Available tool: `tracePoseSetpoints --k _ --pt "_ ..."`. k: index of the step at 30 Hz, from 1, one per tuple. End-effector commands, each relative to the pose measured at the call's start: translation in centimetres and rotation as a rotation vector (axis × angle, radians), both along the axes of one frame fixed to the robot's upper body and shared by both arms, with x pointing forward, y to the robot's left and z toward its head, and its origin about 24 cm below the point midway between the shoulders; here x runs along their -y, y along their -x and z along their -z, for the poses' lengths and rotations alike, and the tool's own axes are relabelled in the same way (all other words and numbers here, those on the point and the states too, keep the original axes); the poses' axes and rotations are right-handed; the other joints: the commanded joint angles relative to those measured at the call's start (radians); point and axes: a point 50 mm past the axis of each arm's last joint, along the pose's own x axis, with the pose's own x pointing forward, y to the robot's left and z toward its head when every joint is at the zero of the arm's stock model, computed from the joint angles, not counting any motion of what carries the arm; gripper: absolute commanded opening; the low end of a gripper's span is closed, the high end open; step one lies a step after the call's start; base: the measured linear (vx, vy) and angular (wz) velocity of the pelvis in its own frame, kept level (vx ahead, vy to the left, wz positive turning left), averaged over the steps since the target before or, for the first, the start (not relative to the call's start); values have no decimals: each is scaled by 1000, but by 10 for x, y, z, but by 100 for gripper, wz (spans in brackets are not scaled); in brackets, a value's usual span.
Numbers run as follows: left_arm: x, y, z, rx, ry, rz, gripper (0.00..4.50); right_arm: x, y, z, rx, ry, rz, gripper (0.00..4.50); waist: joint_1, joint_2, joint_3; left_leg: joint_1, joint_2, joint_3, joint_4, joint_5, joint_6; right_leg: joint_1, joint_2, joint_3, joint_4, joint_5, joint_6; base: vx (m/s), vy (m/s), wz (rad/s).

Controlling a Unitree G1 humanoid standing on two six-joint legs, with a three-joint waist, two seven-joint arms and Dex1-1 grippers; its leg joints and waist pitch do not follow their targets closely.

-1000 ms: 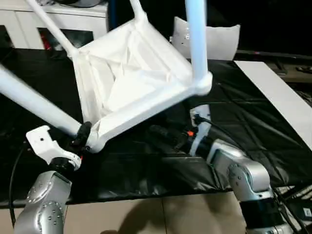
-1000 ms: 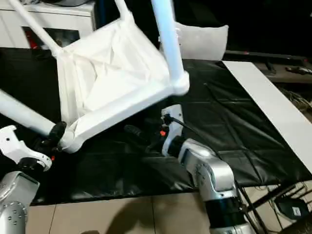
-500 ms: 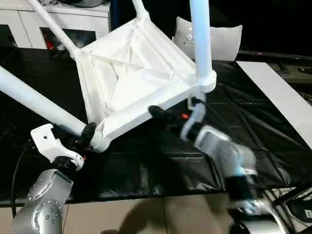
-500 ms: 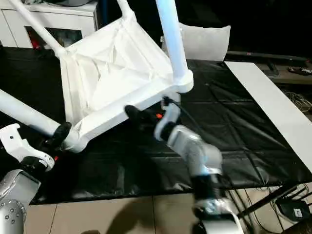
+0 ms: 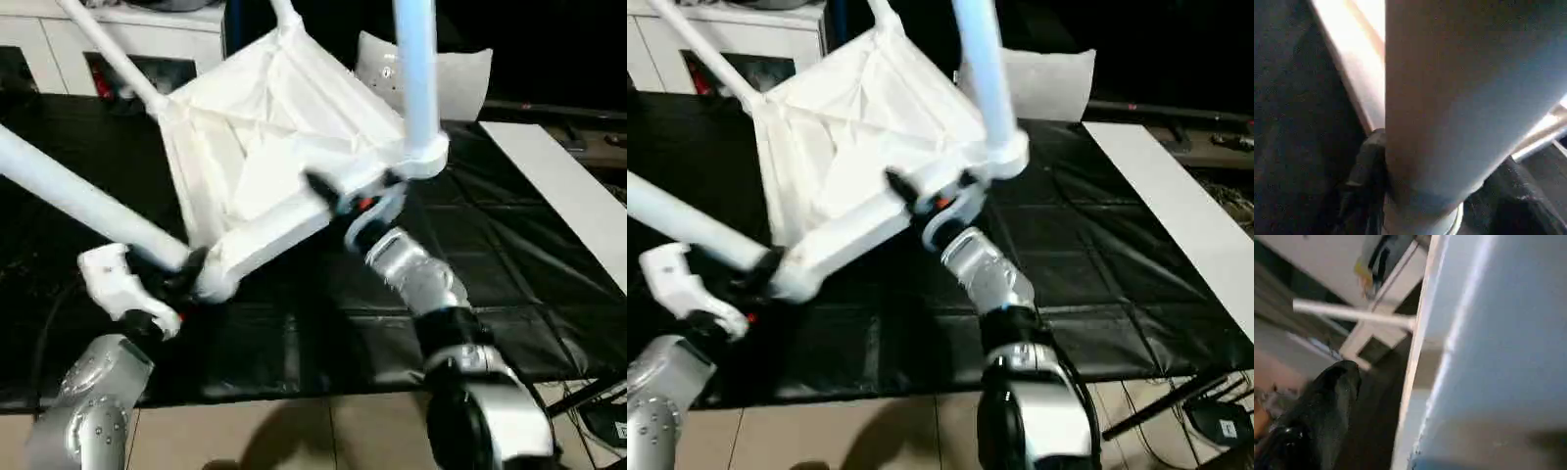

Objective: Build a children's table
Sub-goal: Flip table

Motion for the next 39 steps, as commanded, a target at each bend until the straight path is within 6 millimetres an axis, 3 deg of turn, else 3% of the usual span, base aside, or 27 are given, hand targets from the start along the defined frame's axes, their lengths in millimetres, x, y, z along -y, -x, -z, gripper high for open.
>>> tracePoseSetpoints --k 1,6,11,28,29,32,33,34,39 --pt "30 3 13 -67 71 182 205 -39 -1 -35 93 -188 -79 422 -7 11 -54 2 43 -4 -73 -52 -22 47 -85 65 -55 52 -143 0 0 0" --pt "34 5 12 -62 64 219 204 -48 -1 -35 74 -216 -119 382 -7 11 -56 1 43 1 -66 -3 7 45 -85 64 -49 91 -166 0 0 0" --pt "36 7 12 -66 59 251 204 -55 1 -31 72 -179 -146 341 -8 15 -53 4 46 3 -68 -29 -5 42 -85 63 -52 41 -167 0 0 0" --pt "33 6 17 -78 -48 252 204 -56 -2 -31 86 -121 -164 212 -14 16 -55 7 47 5 -67 -29 2 40 -84 63 -50 48 -177 0 0 0" --pt "31 5 14 -45 -70 258 204 -53 -4 -33 102 -108 -147 206 -14 16 -54 6 47 5 -67 -29 2 41 -85 63 -50 49 -179 0 0 0" --pt "27 5 8 0 -53 251 273 -45 -8 -35 128 -82 -105 198 -14 15 -56 7 47 5 -65 -9 4 40 -85 63 -47 65 -183 0 0 0" --pt "27 5 7 4 -48 251 272 -44 -9 -36 130 -80 -96 197 -14 15 -57 7 47 6 -64 1 3 40 -85 63 -45 82 -187 0 0 0" --pt "25 8 5 12 -49 268 272 -36 -11 -37 132 -83 -62 197 -16 8 -56 7 47 6 -64 6 5 41 -83 62 -44 91 -191 0 0 0" --pt "20 18 6 20 -74 318 317 -6 -21 -43 147 -90 62 195 -20 8 -55 7 46 7 -63 28 10 40 -81 62 -39 121 -198 0 0 0"
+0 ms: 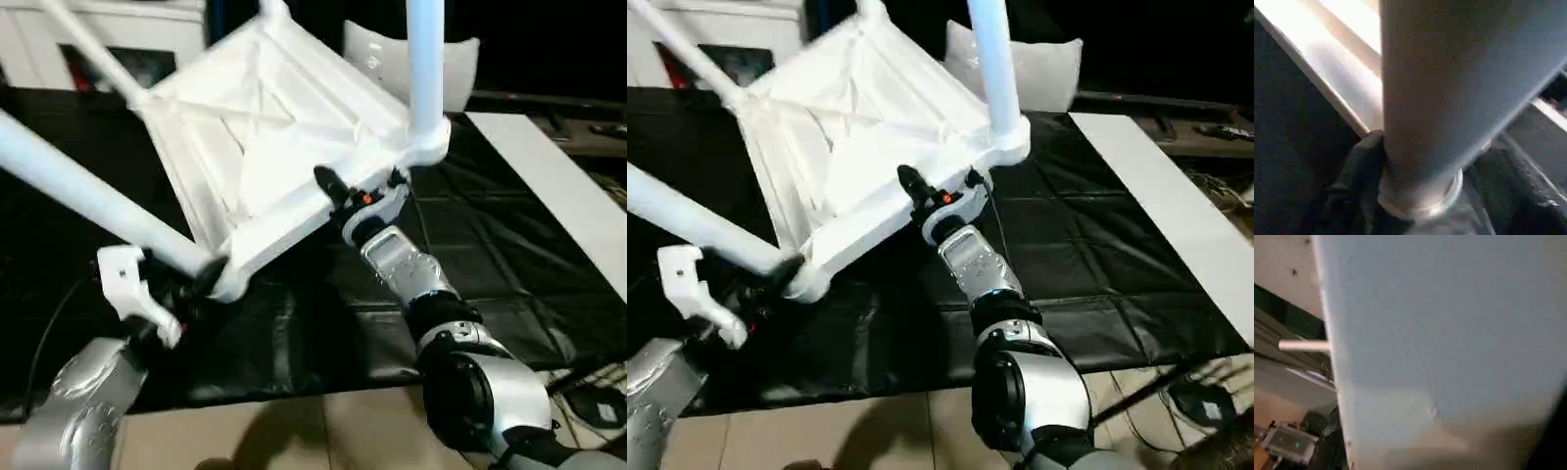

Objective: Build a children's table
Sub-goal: Flip table

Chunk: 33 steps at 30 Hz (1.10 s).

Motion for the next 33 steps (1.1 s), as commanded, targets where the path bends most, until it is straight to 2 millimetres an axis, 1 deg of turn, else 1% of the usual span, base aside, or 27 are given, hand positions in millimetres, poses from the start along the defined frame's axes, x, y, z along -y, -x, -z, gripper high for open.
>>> tracePoseSetpoints --k 1,2,3,4,5,6,8,9,11,12,13,14,15,16,18,19,20,21,22,23,25,26,27,28,31,32,33 --pt "17 4 4 -23 36 107 321 0 -13 -46 167 -35 25 194 0 22 -65 13 38 -3 -62 27 9 51 -83 62 -44 133 -197 0 0 0" --pt "16 5 4 -18 32 117 321 4 -14 -47 170 -37 44 194 0 22 -65 12 37 -4 -63 25 8 52 -83 62 -44 132 -198 0 0 0" --pt "15 7 4 -15 29 124 338 10 -15 -49 172 -43 67 193 -1 20 -64 11 36 -2 -63 16 10 53 -83 64 -45 130 -196 0 0 0" --pt "13 8 3 -6 28 134 353 21 -16 -51 180 -59 110 193 -1 20 -62 12 37 -3 -64 3 10 52 -85 65 -46 115 -194 0 0 0" --pt "11 8 3 0 22 138 353 27 -16 -53 187 -63 132 193 -1 18 -62 13 37 -2 -64 2 9 52 -84 65 -46 110 -191 0 0 0" --pt "11 8 3 1 20 139 354 29 -16 -53 190 -62 138 193 -1 18 -62 13 37 -2 -64 2 9 52 -84 65 -46 110 -191 0 0 0" --pt "10 11 2 4 4 176 354 37 -15 -53 209 -43 164 193 3 23 -63 18 38 -1 -62 16 9 47 -81 63 -44 128 -185 0 0 0" --pt "11 12 2 5 -12 207 354 41 -14 -54 220 -24 179 193 2 20 -63 15 36 -1 -62 22 11 49 -79 64 -43 135 -182 0 0 0" --pt "12 18 0 7 -41 290 354 51 -13 -56 249 14 218 193 4 21 -64 16 35 -1 -62 34 10 48 -78 63 -41 145 -176 0 0 0" --pt "13 19 0 7 -44 301 354 52 -12 -56 252 19 222 193 6 22 -63 17 35 -1 -62 36 10 48 -78 63 -42 146 -173 0 0 0" --pt "14 22 -2 13 -68 349 354 59 -11 -57 264 49 246 193 8 21 -65 18 35 -1 -61 46 7 48 -76 62 -41 159 -170 0 0 0" --pt "14 22 -2 13 -68 349 354 59 -11 -57 264 49 246 193 6 20 -65 16 34 0 -60 50 7 48 -76 63 -39 165 -170 0 0 0" --pt "13 24 -3 17 -84 372 367 63 -10 -58 281 81 259 193 8 20 -64 15 33 0 -62 41 4 49 -76 63 -41 157 -170 0 0 0" --pt "13 24 -5 21 -92 385 376 66 -9 -60 292 102 268 193 9 18 -65 14 33 1 -61 40 5 50 -77 65 -39 163 -166 0 0 0" --pt "11 25 -8 31 -111 400 385 72 -7 -62 307 145 293 193 12 18 -64 13 32 1 -61 32 1 49 -75 66 -40 154 -160 0 0 0" --pt "10 25 -12 39 -142 425 388 80 -4 -63 311 186 333 193 14 20 -63 12 31 0 -62 31 -3 48 -74 67 -40 153 -152 0 0 0" --pt "10 26 -16 40 -155 466 401 86 -2 -63 314 236 373 193 15 19 -62 13 30 2 -61 22 -3 46 -73 67 -41 146 -147 0 0 0" --pt "10 27 -17 40 -157 473 401 87 -1 -63 315 246 379 193 16 18 -60 13 29 2 -63 5 -11 44 -72 67 -42 117 -137 0 0 0" --pt "11 28 -18 39 -161 494 412 90 0 -64 316 273 402 193 18 17 -58 13 31 2 -65 -23 -20 43 -74 68 -45 72 -129 0 0 0" --pt "12 28 -19 38 -162 513 421 93 1 -64 314 292 427 193 18 17 -56 13 31 2 -66 -34 -26 41 -74 68 -47 47 -123 0 0 0" --pt "12 28 -19 38 -167 520 430 95 2 -66 308 304 453 193 17 19 -54 13 32 0 -71 -88 -51 40 -77 68 -53 -40 -104 0 0 0" --pt "12 28 -19 39 -170 521 437 96 3 -66 305 311 462 193 17 19 -53 13 32 0 -72 -101 -55 39 -76 68 -55 -58 -97 0 0 0" --pt "12 27 -20 48 -170 517 445 99 4 -68 309 347 486 193 17 18 -51 13 32 -1 -74 -121 -62 37 -76 68 -59 -97 -86 0 0 0" --pt "11 27 -20 51 -171 516 445 99 4 -69 315 365 489 193 16 18 -51 14 32 -1 -74 -140 -65 34 -75 69 -63 -121 -76 0 0 0" --pt "11 28 -21 57 -179 524 450 100 7 -75 348 473 505 193 16 18 -50 11 31 -3 -75 -158 -70 33 -75 68 -67 -159 -56 0 0 0" --pt "11 28 -22 58 -183 532 450 96 9 -77 369 554 490 193 15 16 -51 10 30 -3 -75 -161 -70 33 -74 68 -68 -165 -54 0 0 0" --pt "11 28 -23 58 -183 532 450 96 9 -78 370 559 490 193 15 13 -50 7 29 -3 -75 -155 -70 35 -73 68 -69 -175 -47 0 0 0"
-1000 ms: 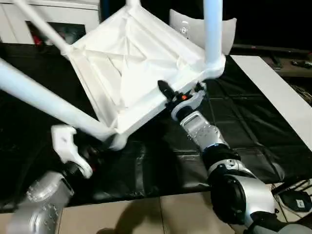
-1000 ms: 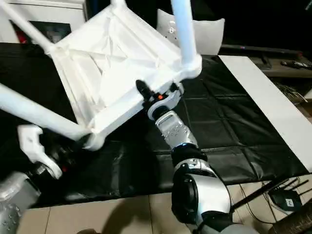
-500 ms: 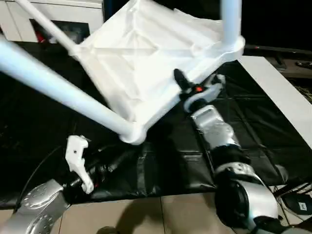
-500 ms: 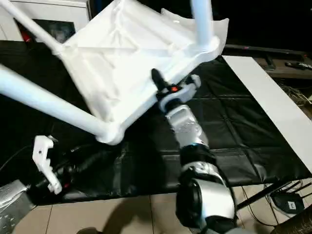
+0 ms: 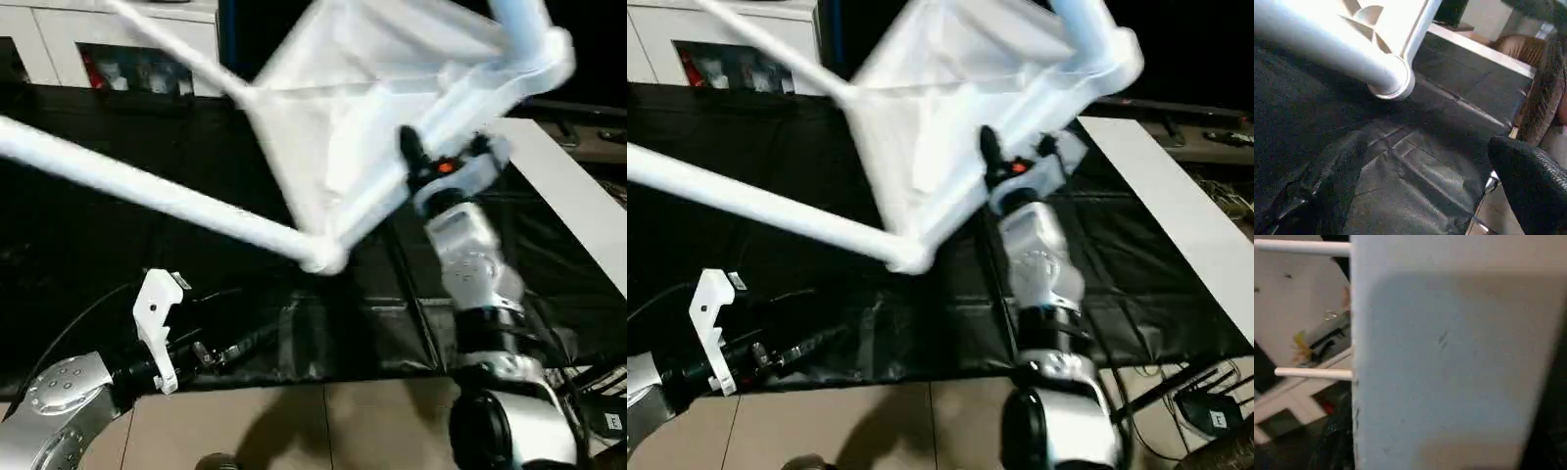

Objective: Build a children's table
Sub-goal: Flip table

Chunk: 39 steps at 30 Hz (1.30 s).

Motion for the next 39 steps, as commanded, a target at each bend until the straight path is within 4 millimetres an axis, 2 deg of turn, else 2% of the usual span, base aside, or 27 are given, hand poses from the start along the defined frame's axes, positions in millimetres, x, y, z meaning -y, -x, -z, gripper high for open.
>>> tracePoseSetpoints --k 1,3,4,5,6,8,12,13,15,17,23,24,25,27,30,31,33,36,37,39 --pt "5 0 -7 30 -2 38 450 6 2 -30 111 167 44 193 -6 14 -53 14 27 -4 -74 -171 -62 48 -74 68 -83 -182 -44 0 0 0" --pt "3 -1 -9 43 -19 25 450 3 3 -32 112 246 34 193 -9 9 -51 13 25 -2 -73 -175 -58 47 -73 68 -86 -209 -32 0 0 0" --pt "2 -2 -10 48 -23 21 450 3 3 -32 108 264 35 193 -9 11 -52 15 25 -3 -72 -178 -58 45 -74 68 -87 -222 -30 0 0 0" --pt "0 -4 -13 64 -37 11 450 3 2 -34 98 318 43 193 -12 6 -51 13 25 -3 -72 -172 -58 46 -71 68 -86 -219 -29 0 0 0" --pt "0 -4 -13 64 -37 11 450 3 2 -34 98 318 43 193 -12 9 -52 15 25 -3 -72 -171 -59 44 -72 68 -86 -218 -30 0 0 0" --pt "-3 -7 -17 78 -46 6 450 2 2 -35 89 366 65 193 -18 6 -52 14 25 -3 -72 -177 -60 44 -70 67 -85 -215 -33 0 0 0" --pt "-9 -12 -38 144 -77 -1 450 -1 3 -37 60 425 111 191 -25 8 -55 18 26 -5 -71 -168 -71 43 -67 66 -77 -162 -45 0 0 0" --pt "-8 -16 -54 198 -98 -9 450 -7 4 -37 47 465 124 191 -25 6 -53 20 27 -4 -71 -171 -77 41 -66 66 -74 -139 -54 0 0 0" --pt "-6 -20 -66 244 -112 -17 450 -14 4 -36 45 489 121 191 -26 8 -54 21 27 -4 -70 -172 -88 40 -65 66 -70 -124 -63 0 0 0" --pt "-5 -22 -70 259 -117 -19 450 -17 5 -36 44 493 117 191 -26 5 -53 15 25 -5 -70 -171 -94 46 -68 67 -70 -131 -59 0 0 0" --pt "4 -30 -91 378 -187 -12 450 -35 8 -25 11 527 59 191 -25 7 -57 18 25 -4 -66 -164 -99 44 -67 69 -68 -122 -41 0 0 0" --pt "5 -31 -92 387 -191 -12 450 -36 8 -24 7 532 56 226 -27 5 -56 15 25 -5 -68 -164 -101 46 -66 68 -68 -123 -41 0 0 0" --pt "5 -31 -94 395 -191 -12 450 -37 8 -24 5 536 54 226 -28 4 -55 14 25 -6 -67 -164 -106 48 -68 69 -68 -128 -40 0 0 0" --pt "7 -33 -101 433 -212 -8 450 -40 8 -23 1 538 43 261 -28 5 -56 16 25 -5 -67 -168 -110 47 -68 68 -69 -137 -39 0 0 0" --pt "9 -34 -110 487 -242 2 450 -41 8 -24 15 543 33 279 -29 3 -56 16 24 -5 -67 -178 -112 46 -67 69 -70 -147 -34 0 0 0" --pt "9 -35 -113 504 -246 2 450 -41 9 -24 28 525 20 279 -29 -4 -58 15 24 -5 -65 -177 -109 46 -67 69 -70 -148 -34 0 0 0" --pt "10 -36 -119 537 -272 7 450 -38 10 -23 39 526 5 310 -27 -3 -57 15 25 -5 -65 -168 -108 46 -68 69 -70 -142 -35 0 0 0" --pt "13 -38 -125 586 -340 37 450 -32 11 -19 36 551 -5 320 -27 -3 -57 15 25 -6 -65 -169 -109 46 -67 68 -69 -143 -32 0 0 0" --pt "15 -39 -128 607 -345 40 450 -31 11 -18 34 549 -6 343 -26 -3 -56 17 26 -5 -65 -173 -110 44 -68 69 -70 -145 -33 0 0 0" --pt "17 -40 -131 634 -350 42 450 -29 11 -16 31 545 -7 354 -25 -3 -59 15 26 -6 -64 -169 -113 46 -69 69 -68 -137 -39 0 0 0"
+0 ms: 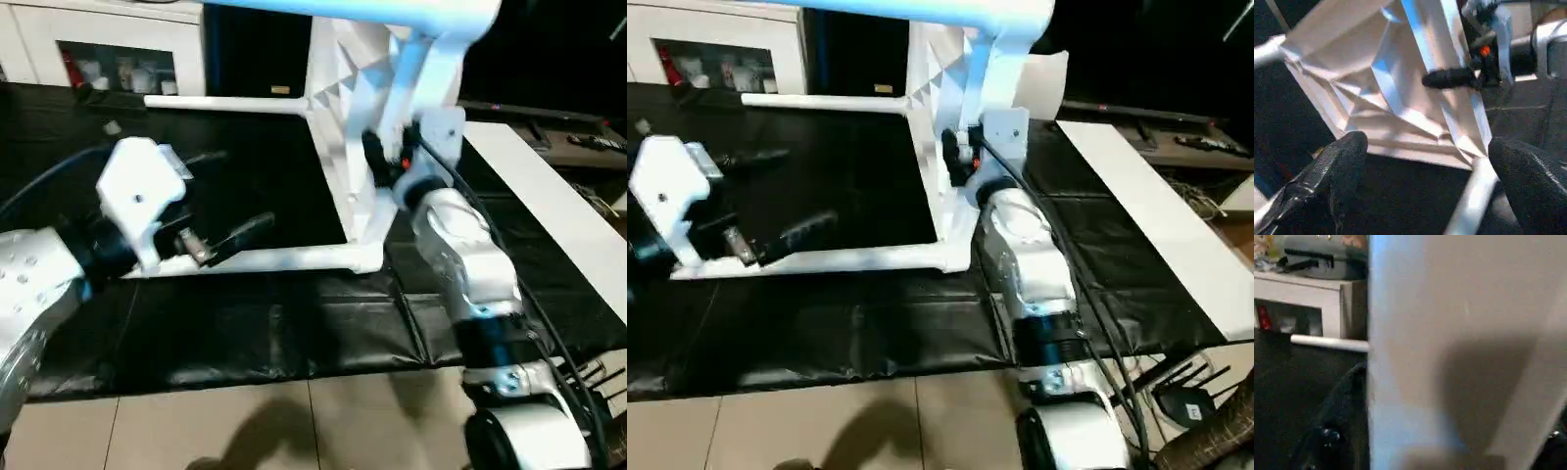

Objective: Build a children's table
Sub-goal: Flip table

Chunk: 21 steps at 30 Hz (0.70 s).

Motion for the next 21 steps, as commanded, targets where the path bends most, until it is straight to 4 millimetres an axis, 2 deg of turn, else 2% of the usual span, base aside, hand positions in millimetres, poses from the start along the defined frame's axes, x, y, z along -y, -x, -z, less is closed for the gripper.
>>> tracePoseSetpoints --k 1,4,5,6,8,9,10,11,13,14,16,17,21 --pt "7 1 -6 44 -26 35 450 7 1 3 -3 -3 20 360 -4 30 -55 13 23 -5 -71 -172 -110 45 -72 66 -69 -144 -43 0 0 0" --pt "9 0 -15 103 -27 42 450 13 1 10 -22 4 27 393 -3 30 -56 15 23 -4 -70 -176 -109 43 -72 66 -70 -146 -46 0 0 0" --pt "9 0 -19 127 -28 43 450 14 2 14 -47 7 15 398 -2 34 -55 15 23 -5 -70 -175 -111 43 -71 66 -69 -145 -47 0 0 0" --pt "9 -1 -20 142 -30 44 450 14 3 17 -66 9 7 405 -3 31 -55 15 23 -5 -70 -179 -110 44 -70 66 -71 -144 -46 0 0 0" --pt "8 -2 -24 182 -34 42 450 16 4 23 -96 20 28 433 -3 31 -56 13 24 -7 -70 -174 -113 46 -71 65 -70 -141 -47 0 0 0" --pt "8 -3 -25 192 -33 40 450 16 4 24 -98 25 27 433 -4 33 -56 12 24 -7 -71 -177 -115 46 -71 65 -68 -142 -47 0 0 0" --pt "9 -4 -28 224 -36 38 450 17 4 26 -96 42 18 447 -5 31 -56 14 23 -6 -70 -194 -116 43 -72 65 -71 -167 -45 0 0 0" --pt "9 -4 -28 228 -37 38 450 17 4 26 -95 44 17 447 -4 33 -56 14 22 -6 -69 -198 -114 43 -73 65 -73 -176 -44 0 0 0" --pt "10 -5 -34 275 -54 46 450 18 4 27 -85 45 0 447 -4 32 -56 15 23 -7 -69 -214 -110 42 -74 65 -77 -207 -38 0 0 0" --pt "11 -5 -36 296 -70 58 450 17 5 25 -47 69 -32 447 -4 36 -56 16 24 -8 -70 -220 -110 41 -74 64 -78 -213 -39 0 0 0" --pt "12 -6 -39 328 -81 64 450 18 6 24 -29 90 -51 447 -3 33 -54 15 25 -8 -69 -225 -108 40 -75 64 -79 -221 -43 0 0 0" --pt "13 -6 -42 351 -85 70 450 17 7 25 -39 61 -75 447 -2 35 -55 16 24 -8 -69 -224 -106 39 -75 65 -79 -217 -45 0 0 0" --pt "12 -7 -53 458 -99 49 450 14 9 24 -17 51 -89 447 -3 33 -56 13 27 -10 -70 -215 -102 41 -75 64 -77 -193 -53 0 0 0"
